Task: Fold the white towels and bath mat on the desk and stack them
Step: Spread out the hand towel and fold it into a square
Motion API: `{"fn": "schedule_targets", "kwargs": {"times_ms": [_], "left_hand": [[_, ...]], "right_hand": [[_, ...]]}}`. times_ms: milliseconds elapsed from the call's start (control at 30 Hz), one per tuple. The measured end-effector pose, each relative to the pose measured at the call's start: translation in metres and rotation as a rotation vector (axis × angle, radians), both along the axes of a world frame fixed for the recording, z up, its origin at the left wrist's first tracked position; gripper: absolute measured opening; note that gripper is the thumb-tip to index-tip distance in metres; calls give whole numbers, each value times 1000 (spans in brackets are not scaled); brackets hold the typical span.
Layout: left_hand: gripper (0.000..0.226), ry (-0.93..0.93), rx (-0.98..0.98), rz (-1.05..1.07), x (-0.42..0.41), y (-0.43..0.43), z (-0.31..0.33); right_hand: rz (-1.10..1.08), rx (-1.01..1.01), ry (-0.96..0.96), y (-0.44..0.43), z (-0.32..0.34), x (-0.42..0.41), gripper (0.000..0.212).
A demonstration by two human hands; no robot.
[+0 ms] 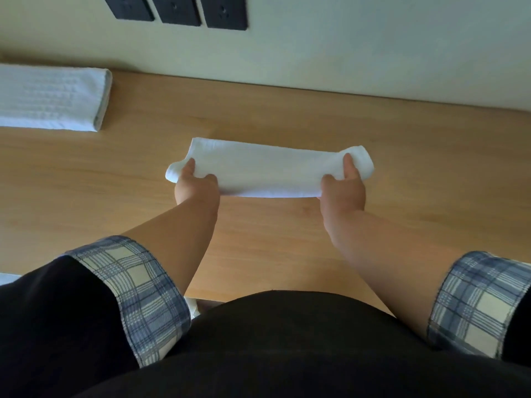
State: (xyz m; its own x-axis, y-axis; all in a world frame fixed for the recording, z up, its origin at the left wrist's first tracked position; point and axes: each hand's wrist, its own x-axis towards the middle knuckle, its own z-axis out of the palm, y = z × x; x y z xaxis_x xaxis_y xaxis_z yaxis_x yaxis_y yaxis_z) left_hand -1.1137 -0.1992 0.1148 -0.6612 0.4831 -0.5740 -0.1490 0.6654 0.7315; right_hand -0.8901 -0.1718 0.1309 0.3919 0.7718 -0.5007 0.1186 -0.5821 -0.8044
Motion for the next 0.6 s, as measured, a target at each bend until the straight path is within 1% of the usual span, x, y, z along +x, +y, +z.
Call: {"fn": "schedule_targets", "kwargs": {"times_ms": [100,367,467,600], "left_hand": [[70,35,22,-20,-38,-8,21],[73,8,111,17,-177,-42,85],[70,53,135,-27,-231,-50,100],[69,84,142,-1,-288,-57,117]], "right_hand": [[23,42,-40,-8,15,-34,69],[-3,92,-33,-33,67,-167,70],[-8,101,-25,-44,80,-220,71],[24,101,7,-53,88,-270,71]]}}
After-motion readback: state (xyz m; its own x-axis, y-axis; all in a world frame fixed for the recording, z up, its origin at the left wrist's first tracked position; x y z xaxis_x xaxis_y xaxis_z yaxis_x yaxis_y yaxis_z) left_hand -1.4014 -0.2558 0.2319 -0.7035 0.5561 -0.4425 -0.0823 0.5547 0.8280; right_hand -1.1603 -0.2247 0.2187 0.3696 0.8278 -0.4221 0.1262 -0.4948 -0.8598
